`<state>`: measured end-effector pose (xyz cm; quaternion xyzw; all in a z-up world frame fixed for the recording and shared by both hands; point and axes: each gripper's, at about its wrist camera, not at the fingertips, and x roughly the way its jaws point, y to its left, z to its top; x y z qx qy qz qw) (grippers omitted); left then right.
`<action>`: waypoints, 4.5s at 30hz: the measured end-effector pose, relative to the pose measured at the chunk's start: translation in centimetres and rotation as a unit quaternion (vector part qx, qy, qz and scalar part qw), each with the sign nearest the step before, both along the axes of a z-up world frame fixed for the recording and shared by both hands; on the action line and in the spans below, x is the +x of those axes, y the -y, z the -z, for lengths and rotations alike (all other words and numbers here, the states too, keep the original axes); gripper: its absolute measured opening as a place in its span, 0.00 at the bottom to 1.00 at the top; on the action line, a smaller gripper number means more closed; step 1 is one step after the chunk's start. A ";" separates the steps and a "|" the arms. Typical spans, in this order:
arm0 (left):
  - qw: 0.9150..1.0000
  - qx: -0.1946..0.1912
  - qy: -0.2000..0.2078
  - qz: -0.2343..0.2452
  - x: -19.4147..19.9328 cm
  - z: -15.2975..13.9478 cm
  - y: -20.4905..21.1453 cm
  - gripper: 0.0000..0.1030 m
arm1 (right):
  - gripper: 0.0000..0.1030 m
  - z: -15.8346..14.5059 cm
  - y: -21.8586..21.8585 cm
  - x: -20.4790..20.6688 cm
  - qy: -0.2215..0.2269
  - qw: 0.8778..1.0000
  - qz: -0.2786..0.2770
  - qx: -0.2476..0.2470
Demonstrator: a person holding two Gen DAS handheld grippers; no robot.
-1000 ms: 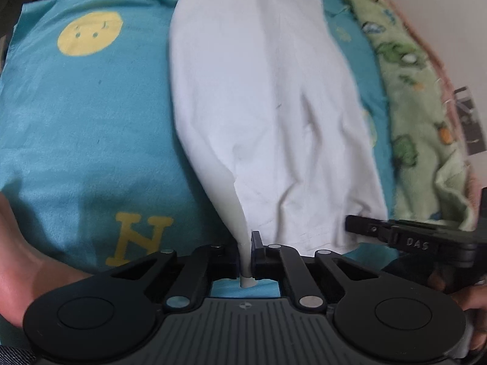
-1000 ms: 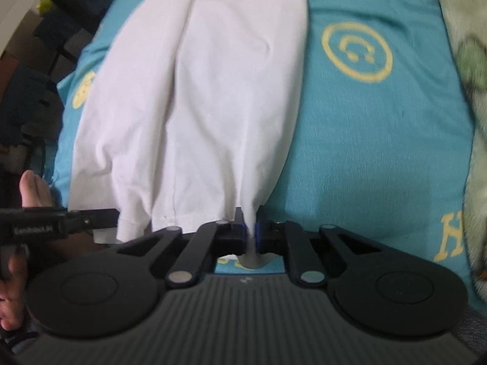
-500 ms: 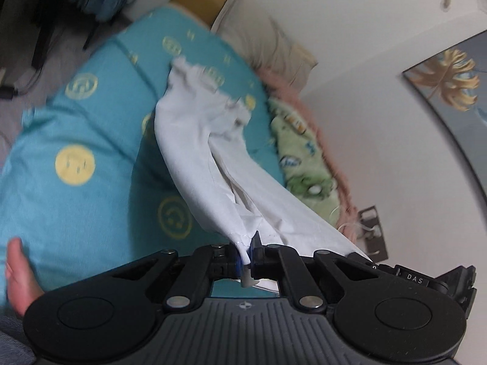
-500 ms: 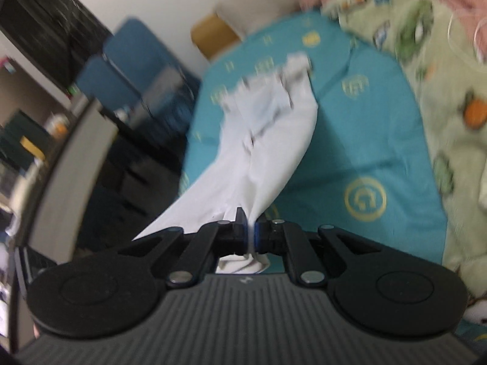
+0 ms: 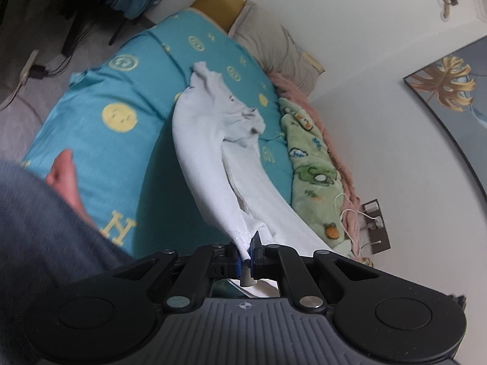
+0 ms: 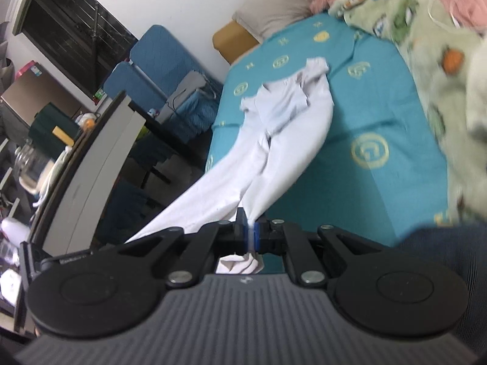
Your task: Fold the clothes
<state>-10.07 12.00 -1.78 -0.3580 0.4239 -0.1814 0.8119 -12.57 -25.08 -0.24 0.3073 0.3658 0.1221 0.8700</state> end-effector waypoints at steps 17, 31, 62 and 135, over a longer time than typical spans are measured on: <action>0.989 0.145 0.034 -0.013 14.0 -0.9 4.2 0.05 | 0.07 0.6 -0.5 11.8 0.006 0.996 0.045 -0.072; 0.965 0.254 0.054 -0.029 32.6 7.2 9.1 0.05 | 0.08 8.2 -1.1 29.5 0.020 0.986 0.036 -0.163; 0.915 0.353 0.196 -0.001 22.8 4.2 11.8 0.87 | 0.82 5.9 -2.1 22.7 0.109 0.967 0.076 -0.216; 0.988 -0.061 -0.139 0.001 21.5 15.8 5.2 0.83 | 0.62 18.8 1.7 18.7 -0.168 0.946 0.186 0.204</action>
